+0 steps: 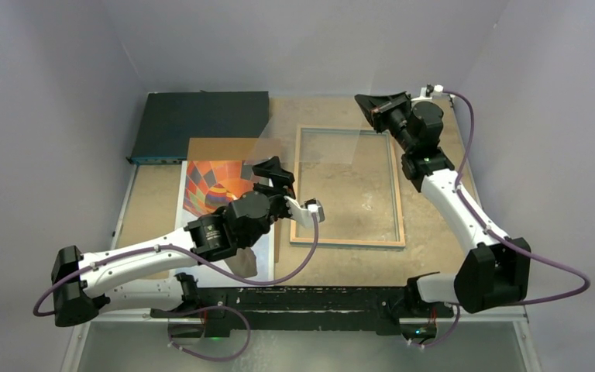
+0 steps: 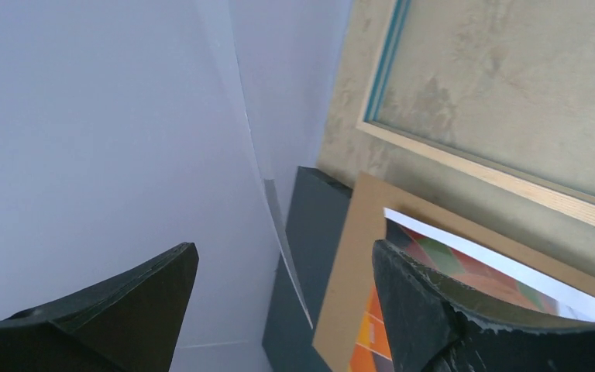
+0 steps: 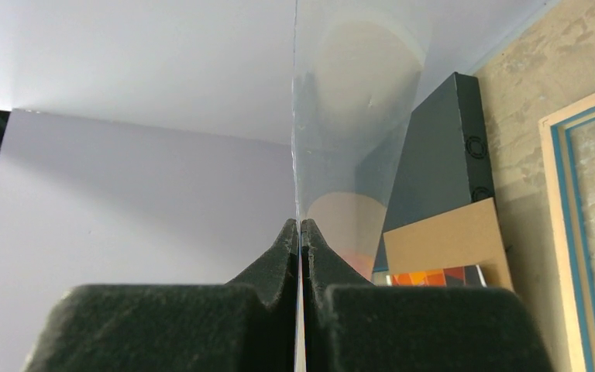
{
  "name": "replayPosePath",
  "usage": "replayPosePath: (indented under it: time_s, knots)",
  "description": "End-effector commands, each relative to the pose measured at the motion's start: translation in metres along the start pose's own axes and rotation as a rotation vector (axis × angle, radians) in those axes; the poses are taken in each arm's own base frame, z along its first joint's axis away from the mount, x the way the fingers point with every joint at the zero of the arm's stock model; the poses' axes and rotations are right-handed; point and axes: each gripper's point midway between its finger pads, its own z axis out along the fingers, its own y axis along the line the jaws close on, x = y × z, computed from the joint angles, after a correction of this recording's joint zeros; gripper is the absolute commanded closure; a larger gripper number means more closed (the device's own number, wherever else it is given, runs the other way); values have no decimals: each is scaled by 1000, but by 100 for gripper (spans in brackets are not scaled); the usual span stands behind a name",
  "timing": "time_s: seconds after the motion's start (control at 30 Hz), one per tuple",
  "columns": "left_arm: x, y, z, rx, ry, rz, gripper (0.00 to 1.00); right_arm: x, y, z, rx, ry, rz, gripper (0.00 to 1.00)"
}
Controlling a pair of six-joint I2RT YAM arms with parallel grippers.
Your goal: Put the photo into the frame
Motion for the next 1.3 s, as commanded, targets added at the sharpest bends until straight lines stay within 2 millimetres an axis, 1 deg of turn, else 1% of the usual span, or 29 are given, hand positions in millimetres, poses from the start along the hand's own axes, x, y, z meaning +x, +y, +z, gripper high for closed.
replayPosePath:
  time_s: [0.0,0.07,0.2,0.23,0.3,0.37,0.4,0.47,0.53,0.6,0.7,0.73,0.87,0.97,1.03,1.13,1.2,1.27]
  knots:
    - [-11,58,-7,-258,-18,-39,19,-1,48,-17,-133,-13,51,100]
    - [-11,58,-4,-274,-3,-43,21,6,51,-21,-150,1,64,100]
    - [-16,74,-2,-355,0,-67,30,17,53,-25,-162,32,65,100]
    - [-18,74,0,-350,0,-73,32,20,52,-26,-161,43,69,100]
    - [-17,67,4,-312,19,-71,35,24,52,-29,-169,53,79,100]
    - [-16,64,6,-303,23,-75,41,26,52,-32,-176,54,87,100]
    - [-17,67,6,-316,17,-79,45,27,52,-34,-177,58,85,100]
    - [-19,72,4,-341,10,-88,57,31,50,-36,-172,70,78,100]
    - [-20,76,3,-352,8,-92,73,34,45,-38,-165,81,70,100]
    - [-20,77,2,-361,5,-83,85,37,39,-39,-160,92,63,100]
    - [-20,76,2,-360,-7,-45,99,43,29,-39,-144,117,32,100]
    - [-21,73,2,-354,-16,-24,100,45,25,-38,-133,127,21,96]
    - [-21,62,-3,-340,-73,98,100,56,0,-39,-64,171,-1,71]
    - [-22,49,-9,-333,-141,223,100,66,-21,-40,-26,215,5,60]
    - [-22,40,-13,-325,-177,301,100,72,-33,-41,-8,238,11,59]
    - [-22,28,-15,-313,-209,386,100,76,-36,-43,-10,258,12,67]
    - [-23,23,-16,-306,-220,433,100,80,-38,-43,-6,278,4,68]
    - [-23,17,-16,-298,-233,472,100,84,-46,-44,25,299,-9,69]
